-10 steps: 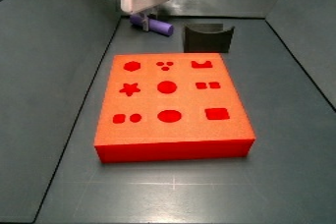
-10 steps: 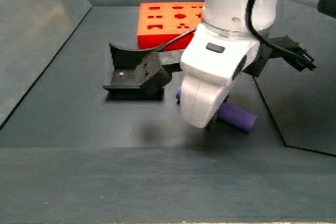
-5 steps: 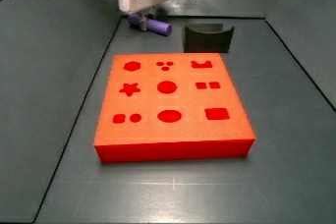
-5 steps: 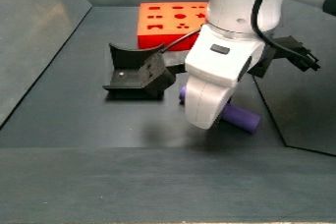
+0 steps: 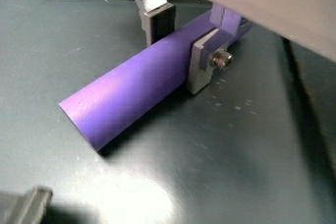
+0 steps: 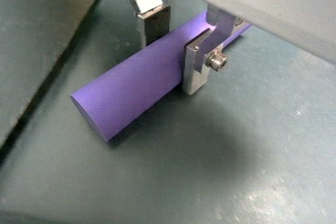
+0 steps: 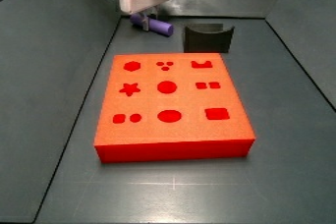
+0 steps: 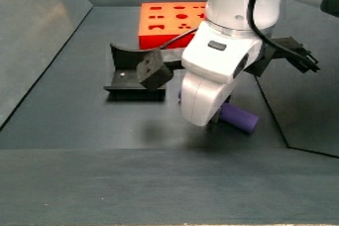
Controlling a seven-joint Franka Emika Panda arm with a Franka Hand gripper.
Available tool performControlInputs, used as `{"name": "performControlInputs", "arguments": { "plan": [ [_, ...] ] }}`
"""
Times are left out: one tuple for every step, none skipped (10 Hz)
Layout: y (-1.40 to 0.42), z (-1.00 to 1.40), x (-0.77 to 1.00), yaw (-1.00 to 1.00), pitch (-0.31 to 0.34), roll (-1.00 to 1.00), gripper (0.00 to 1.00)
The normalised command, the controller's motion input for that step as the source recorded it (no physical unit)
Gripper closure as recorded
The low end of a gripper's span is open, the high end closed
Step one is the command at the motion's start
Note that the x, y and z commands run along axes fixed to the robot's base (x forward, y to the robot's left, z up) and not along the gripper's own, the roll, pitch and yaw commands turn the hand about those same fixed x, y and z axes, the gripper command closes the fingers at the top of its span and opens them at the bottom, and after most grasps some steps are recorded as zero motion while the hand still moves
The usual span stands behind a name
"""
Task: Pick up the round object. Move up. Place the round object on the fixture. Regrasp the round object. Move to above the board. Insert the round object.
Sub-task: Move up, then place the round object on the fixture.
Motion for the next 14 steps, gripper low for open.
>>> {"name": "performControlInputs", "arguments": {
  "plan": [
    [0.0, 0.83, 0.0, 0.0, 0.0, 0.0, 1.0],
    [0.04, 0.85, 0.04, 0.01, -0.014, 0.01, 1.0],
    [0.03, 0.71, 0.01, 0.0, 0.039, 0.01, 1.0],
    [0.02, 0.59, 0.01, 0.0, 0.073, 0.02, 1.0],
    [0.01, 0.47, 0.0, -0.01, 0.107, 0.04, 1.0],
    [0.0, 0.32, 0.0, 0.0, 0.133, 0.06, 1.0],
    [0.0, 0.21, -0.01, 0.01, 0.141, 0.08, 1.0],
    [0.0, 1.0, 0.0, 0.0, 0.0, 0.0, 1.0],
    [0.0, 1.0, 0.0, 0.0, 0.009, 0.01, 1.0],
    [0.0, 1.0, -0.01, 0.0, 0.031, 0.02, 1.0],
    [0.0, 1.0, -0.02, 0.0, 0.053, 0.04, 1.0],
    [0.0, 1.0, -0.02, 0.0, 0.08, 0.05, 1.0],
    [0.0, 1.0, -0.02, 0.0, 0.102, 0.06, 1.0],
    [-0.01, 1.0, -0.02, 0.02, 0.122, 0.08, 1.0]
  ]
}}
